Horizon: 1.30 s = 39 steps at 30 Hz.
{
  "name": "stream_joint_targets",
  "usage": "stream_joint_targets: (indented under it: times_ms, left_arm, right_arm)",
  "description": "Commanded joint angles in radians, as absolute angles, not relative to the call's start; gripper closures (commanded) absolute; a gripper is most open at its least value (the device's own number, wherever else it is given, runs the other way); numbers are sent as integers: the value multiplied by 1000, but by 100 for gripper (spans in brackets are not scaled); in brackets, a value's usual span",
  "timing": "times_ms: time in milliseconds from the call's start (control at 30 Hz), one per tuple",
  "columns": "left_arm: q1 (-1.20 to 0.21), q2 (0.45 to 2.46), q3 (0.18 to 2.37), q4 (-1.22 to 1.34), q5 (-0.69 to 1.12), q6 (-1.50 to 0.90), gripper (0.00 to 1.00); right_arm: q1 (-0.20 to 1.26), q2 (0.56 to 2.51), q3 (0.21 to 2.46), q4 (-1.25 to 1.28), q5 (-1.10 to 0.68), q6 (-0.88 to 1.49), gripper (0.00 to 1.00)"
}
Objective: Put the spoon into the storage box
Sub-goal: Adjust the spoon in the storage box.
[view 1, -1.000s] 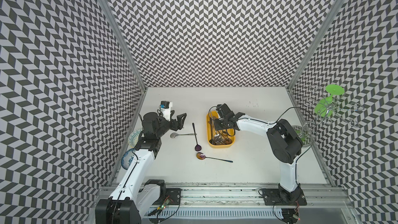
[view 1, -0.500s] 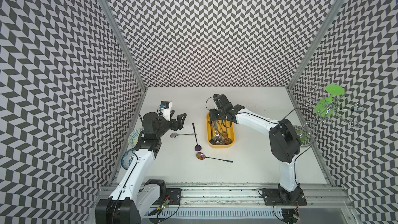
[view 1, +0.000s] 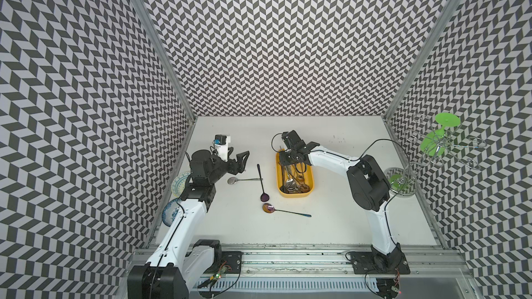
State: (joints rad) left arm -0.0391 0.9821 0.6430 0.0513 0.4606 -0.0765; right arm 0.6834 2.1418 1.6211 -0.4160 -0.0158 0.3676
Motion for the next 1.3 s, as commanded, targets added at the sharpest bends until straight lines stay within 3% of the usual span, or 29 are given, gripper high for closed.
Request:
stream_joint_targets:
  times_ms: [0,500,667,767,967,1267]
  left_arm:
    - [-40,982,645,79,467,-80,17]
    - [-41,982,644,75,471,-82,17]
    - [-60,998,666,29,459,-61,18]
    - [-87,1014,671,10,445,-52,19]
    - [-141,1113,739,-135,433,-32,23]
    - [-156,1287,768,-144,435,-111,33]
  right_arm:
    - [680,2089,1577,-380,-23,378,93]
    - [677,1983,1438,-327,-76,438,93]
    - [672,1973,1452,-360,-63,434,61]
    - [672,1931,1453,-367,-40,413,51]
    - [670,1780,1389,-367,4,392,48]
    - [663,1546,1246,-382,116,358,42]
